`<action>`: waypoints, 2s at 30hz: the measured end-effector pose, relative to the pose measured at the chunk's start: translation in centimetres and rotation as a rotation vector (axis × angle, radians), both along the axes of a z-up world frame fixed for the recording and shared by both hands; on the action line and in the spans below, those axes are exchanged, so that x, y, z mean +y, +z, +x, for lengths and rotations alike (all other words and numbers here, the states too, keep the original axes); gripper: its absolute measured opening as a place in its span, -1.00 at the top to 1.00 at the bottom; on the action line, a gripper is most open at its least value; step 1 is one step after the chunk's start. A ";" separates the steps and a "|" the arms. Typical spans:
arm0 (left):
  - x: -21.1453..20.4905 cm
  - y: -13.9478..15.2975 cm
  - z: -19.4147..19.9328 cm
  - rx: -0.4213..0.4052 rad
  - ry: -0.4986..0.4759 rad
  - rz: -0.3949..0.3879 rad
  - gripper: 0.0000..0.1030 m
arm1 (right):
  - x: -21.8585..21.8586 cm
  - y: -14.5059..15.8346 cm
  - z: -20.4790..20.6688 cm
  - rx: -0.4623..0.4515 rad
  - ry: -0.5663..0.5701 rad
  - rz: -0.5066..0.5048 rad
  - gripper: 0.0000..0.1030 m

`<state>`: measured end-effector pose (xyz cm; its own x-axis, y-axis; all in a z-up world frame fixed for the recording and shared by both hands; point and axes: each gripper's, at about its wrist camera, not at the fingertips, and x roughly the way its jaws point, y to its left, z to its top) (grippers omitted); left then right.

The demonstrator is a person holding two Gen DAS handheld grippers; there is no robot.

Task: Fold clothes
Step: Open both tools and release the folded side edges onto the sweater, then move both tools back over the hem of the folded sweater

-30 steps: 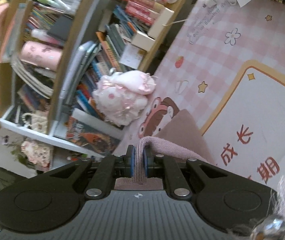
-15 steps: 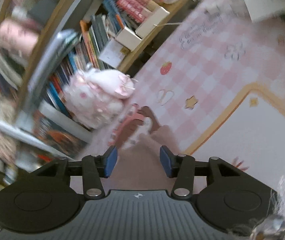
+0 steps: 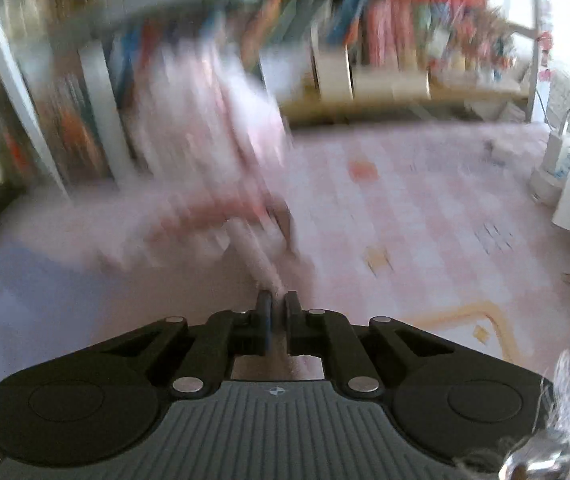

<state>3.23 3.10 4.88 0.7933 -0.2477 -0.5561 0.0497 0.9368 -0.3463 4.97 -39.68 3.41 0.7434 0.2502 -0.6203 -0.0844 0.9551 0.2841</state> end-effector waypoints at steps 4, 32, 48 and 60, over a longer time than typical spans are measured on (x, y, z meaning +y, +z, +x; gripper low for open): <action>0.4 -1.3 1.1 0.044 0.016 0.009 0.90 | -1.2 -0.4 0.7 0.004 -0.090 0.032 0.88; 1.5 -4.3 6.1 0.100 0.020 0.017 0.94 | 0.1 -3.7 6.4 0.066 -0.077 -0.004 0.92; 2.0 -2.5 2.5 0.044 0.186 0.030 0.29 | -0.6 -3.4 4.6 0.067 -0.092 -0.084 0.18; -5.9 -1.8 -7.3 0.035 0.238 0.139 -0.48 | -2.0 -2.5 -1.9 0.022 0.049 -0.125 -0.37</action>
<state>-4.10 -2.76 3.10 0.7998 0.0243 -0.5998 -0.1876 0.9592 -0.2113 3.04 -41.65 0.86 0.7182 0.2058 -0.6647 -0.1274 0.9780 0.1651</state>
